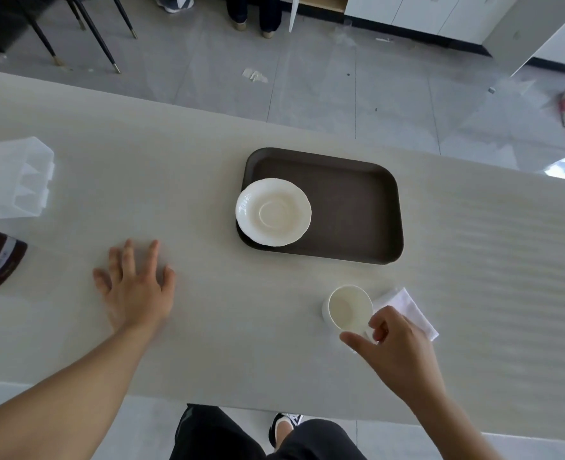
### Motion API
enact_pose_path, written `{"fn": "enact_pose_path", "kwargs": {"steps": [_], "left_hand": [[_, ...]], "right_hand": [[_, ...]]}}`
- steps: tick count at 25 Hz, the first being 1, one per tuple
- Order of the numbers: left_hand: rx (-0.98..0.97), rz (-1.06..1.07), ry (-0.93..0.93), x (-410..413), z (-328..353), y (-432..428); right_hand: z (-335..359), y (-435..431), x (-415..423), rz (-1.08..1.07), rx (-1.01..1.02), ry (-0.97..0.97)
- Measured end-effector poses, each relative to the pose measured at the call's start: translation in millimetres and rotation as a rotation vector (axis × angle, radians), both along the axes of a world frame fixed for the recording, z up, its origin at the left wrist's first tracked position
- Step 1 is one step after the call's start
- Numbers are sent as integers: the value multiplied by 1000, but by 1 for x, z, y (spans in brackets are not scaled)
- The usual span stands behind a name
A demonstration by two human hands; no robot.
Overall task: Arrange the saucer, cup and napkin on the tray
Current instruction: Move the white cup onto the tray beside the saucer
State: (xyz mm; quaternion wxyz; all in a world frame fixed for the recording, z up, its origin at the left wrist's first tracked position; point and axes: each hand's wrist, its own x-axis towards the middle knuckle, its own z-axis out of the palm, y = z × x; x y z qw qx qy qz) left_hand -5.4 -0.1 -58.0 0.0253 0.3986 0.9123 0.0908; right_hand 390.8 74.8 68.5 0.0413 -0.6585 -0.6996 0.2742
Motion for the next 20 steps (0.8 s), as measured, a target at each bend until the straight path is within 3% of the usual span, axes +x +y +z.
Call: {"fn": "enact_pose_path", "kwargs": {"steps": [20], "left_hand": [[25,7,-16,1,2,0]], "right_hand": [[-28,8,3,-112,51,159]]}}
